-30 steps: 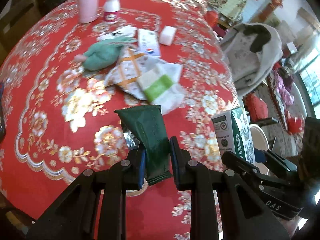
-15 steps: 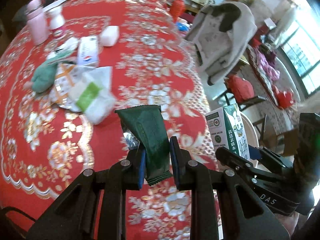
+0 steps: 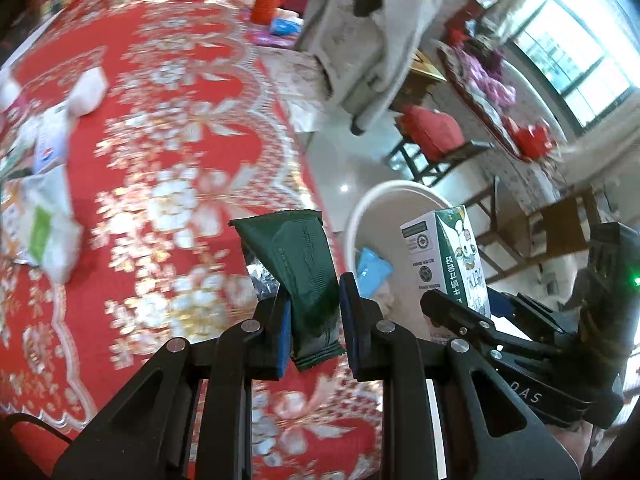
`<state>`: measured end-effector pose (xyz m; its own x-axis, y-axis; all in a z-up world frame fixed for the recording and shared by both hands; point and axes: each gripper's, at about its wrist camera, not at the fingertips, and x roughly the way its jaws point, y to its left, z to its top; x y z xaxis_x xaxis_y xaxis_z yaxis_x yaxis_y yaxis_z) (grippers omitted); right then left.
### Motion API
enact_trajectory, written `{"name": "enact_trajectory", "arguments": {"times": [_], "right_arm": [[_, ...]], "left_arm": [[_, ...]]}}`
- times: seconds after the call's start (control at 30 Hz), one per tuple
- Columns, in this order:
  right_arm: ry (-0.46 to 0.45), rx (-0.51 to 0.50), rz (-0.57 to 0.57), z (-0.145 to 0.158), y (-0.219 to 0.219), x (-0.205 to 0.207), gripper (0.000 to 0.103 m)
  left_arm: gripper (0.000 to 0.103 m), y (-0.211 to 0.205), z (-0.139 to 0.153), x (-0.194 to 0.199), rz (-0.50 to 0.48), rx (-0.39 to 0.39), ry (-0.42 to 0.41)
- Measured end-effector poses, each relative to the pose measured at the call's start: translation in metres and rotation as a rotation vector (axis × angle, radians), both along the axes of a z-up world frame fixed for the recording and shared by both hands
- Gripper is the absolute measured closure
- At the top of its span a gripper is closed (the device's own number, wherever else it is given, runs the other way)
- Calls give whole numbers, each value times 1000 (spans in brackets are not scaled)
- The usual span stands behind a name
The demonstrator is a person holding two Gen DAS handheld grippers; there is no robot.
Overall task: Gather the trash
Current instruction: 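Carry the pouch and milk carton over the white bucket with both tools, then open both tools to drop the pouch and carton into the bucket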
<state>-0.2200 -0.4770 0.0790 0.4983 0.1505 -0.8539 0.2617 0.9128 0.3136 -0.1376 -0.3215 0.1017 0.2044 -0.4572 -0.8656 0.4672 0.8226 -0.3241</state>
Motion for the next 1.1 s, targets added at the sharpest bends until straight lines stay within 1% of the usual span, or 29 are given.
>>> {"name": "enact_trajectory", "arguments": {"times": [0.2,0.47,0.73,1.1], "right_arm": [[22,-2,-79,-7,-35,-18,48],[62,12,-149,-22,-70,-35,48],[95,22,-179,-37,-90,-46,48],[135,29,-193,-50,-107,-51,48]], "left_arm": [[84,-39,-8,-8,-69,1,18],[84,-74,-23,-13,-117,-15,63],[84,-95,-38,-14,-127,-14,108],[84,-111,-45,-21,-138,4,109]]}}
